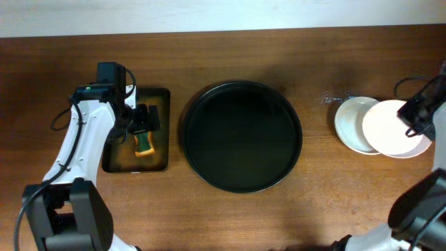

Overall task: Clean dirty plates on tray and stack at the side
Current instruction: 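Carry the last white plate right with the right gripper, then lower the plate onto the stacked plates and release it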

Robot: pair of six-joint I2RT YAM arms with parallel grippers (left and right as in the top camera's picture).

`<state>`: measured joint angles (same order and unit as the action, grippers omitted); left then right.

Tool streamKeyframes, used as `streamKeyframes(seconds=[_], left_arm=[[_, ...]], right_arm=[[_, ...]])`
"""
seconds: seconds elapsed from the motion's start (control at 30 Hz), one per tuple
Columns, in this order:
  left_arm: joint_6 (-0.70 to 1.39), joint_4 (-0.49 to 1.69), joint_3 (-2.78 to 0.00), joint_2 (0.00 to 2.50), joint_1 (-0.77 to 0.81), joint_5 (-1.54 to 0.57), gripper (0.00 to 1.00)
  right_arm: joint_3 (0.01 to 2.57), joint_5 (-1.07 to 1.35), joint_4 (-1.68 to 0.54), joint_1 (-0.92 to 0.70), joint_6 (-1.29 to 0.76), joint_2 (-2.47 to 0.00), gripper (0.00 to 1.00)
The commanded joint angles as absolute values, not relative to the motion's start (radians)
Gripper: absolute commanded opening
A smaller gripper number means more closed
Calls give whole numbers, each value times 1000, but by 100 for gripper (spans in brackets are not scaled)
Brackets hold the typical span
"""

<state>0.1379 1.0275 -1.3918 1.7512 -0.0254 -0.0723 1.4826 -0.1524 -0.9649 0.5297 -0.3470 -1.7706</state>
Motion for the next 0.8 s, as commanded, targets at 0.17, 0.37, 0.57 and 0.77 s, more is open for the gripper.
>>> streamKeyframes(seconds=[0.17,0.37,0.57,0.77], left_arm=[[126,1028,-1404,1734,-20,-83,100],[126,1030,-1404,1734,-19,-83,99],[126,1031,-1404,1734,-20,-83,100],[125,1031,-1404,1734,-20,-83,100]], right_arm=[[1475,-115,-997,530,-353,-1785,4],[1475,-101,-976,531,-349,-1802,20],[1475,-111,-997,574,-455,-1802,28],[1474,52,-987,867,-563,-1809,45]])
